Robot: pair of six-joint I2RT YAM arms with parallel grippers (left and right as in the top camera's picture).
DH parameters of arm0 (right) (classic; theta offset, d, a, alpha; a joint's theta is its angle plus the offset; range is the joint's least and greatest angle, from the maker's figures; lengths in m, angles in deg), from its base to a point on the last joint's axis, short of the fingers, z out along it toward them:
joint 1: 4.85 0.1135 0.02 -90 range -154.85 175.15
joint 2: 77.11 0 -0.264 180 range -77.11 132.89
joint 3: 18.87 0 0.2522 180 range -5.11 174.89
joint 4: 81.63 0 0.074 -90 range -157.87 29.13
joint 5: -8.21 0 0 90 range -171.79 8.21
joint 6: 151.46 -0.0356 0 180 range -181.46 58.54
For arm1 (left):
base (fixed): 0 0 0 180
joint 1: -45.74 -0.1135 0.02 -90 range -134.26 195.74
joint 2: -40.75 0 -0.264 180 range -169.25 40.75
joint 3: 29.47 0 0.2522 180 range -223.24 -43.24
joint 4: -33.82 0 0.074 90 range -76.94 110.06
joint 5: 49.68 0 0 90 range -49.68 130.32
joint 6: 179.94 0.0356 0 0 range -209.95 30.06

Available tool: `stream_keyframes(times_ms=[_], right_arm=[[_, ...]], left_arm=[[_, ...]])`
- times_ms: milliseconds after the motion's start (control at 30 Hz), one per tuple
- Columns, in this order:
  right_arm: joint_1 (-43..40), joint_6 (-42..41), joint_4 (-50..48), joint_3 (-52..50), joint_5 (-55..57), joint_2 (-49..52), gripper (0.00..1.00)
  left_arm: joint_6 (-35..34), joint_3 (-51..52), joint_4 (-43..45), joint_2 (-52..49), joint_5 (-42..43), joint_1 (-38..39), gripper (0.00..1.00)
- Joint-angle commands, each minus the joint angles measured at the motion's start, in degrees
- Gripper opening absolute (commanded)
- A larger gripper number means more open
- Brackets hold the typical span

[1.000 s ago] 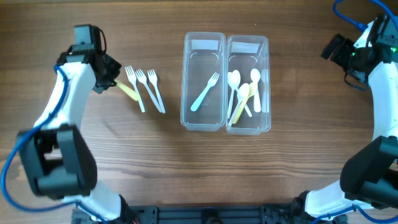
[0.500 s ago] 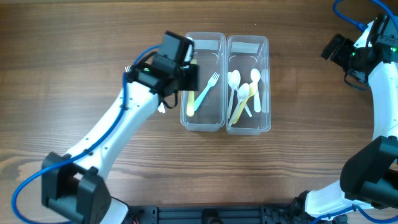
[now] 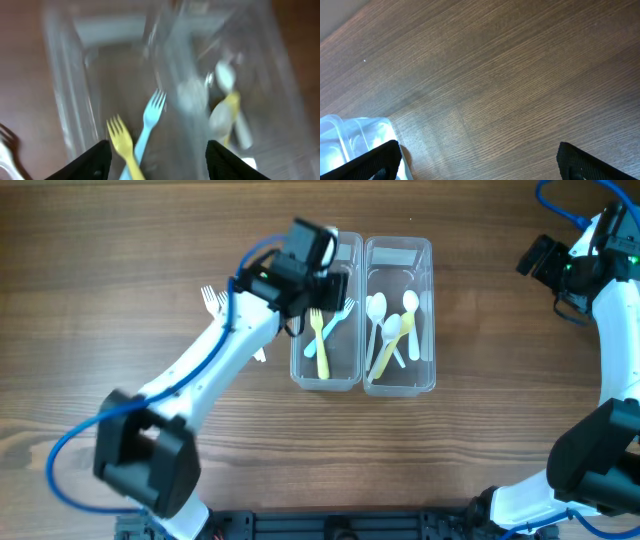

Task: Pack container
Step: 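Place the yellow fork into the left container, then grasp a white fork on the table with the left gripper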

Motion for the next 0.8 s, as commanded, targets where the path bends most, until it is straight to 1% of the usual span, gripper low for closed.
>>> stream_keyframes(times_ms=[0,33,67,133,167,233,300,333,400,467,500,533,667,767], right_arm=[[0.28,-0.04,-0.17,0.48,-0.48,0.33,0.99],[0.28,-0.07,-0.17,0.48,-0.48,0.33,0.99],[0.28,-0.04,-0.17,0.48,-0.48,0.33,0.99],[0.28,-0.07,-0.24,0.48,-0.48,0.33,1.0],[0.28,-0.09,-0.31,0.48,-0.48,0.33,0.99],[0.28,-0.31,-0.44,0.48,-0.48,0.33,1.0],[0.28,-0.5,-0.5,0.48,-0.48,0.33,1.0],[0.28,-0.52,-0.5,0.48,-0.48,0.33,0.99],[0.28,-0.5,-0.44,0.48,-0.48,0.33,1.0],[0.28,-0.5,-0.33,0.48,-0.5,0.33,0.99],[0.28,-0.48,-0.28,0.48,-0.48,0.33,0.99],[0.28,-0.5,-0.26,0.48,-0.5,0.33,1.0],[0.28,-0.48,-0.17,0.48,-0.48,0.33,1.0],[0.28,-0.48,-0.2,0.48,-0.48,0.33,0.99]], left_arm=[[0.44,-3.21,-4.28,6.82,-13.03,-2.25,0.64],[-0.26,-3.19,-8.09,6.78,-15.58,-4.0,0.67],[-3.08,-3.1,-12.68,6.08,-16.44,-6.82,0.7],[-11.69,-2.19,-18.21,3.93,-16.02,-12.98,0.73],[-14.51,-1.16,-18.86,2.67,-14.8,-15.93,0.74],[-16.59,1.51,-17.29,-0.24,-10.14,-21.59,0.74],[-16.55,4.04,-13.86,-5.14,-4.9,-26.64,0.7],[-16.5,4.26,-12.9,-8.13,-3.91,-28.15,0.67],[-16.26,4.26,-11.89,-12.22,-3.85,-29.29,0.66],[-15.61,4.26,-11.17,-15.19,-3.69,-29.51,0.64],[-14.27,4.26,-10.49,-16.35,-3.65,-29.46,0.61],[-12.94,4.26,-9.64,-17.31,-3.69,-29.18,0.61],[-12.85,4.26,-7.67,-18.78,-3.69,-28.81,0.59],[-12.81,4.28,-7.04,-18.88,-3.74,-28.81,0.5]])
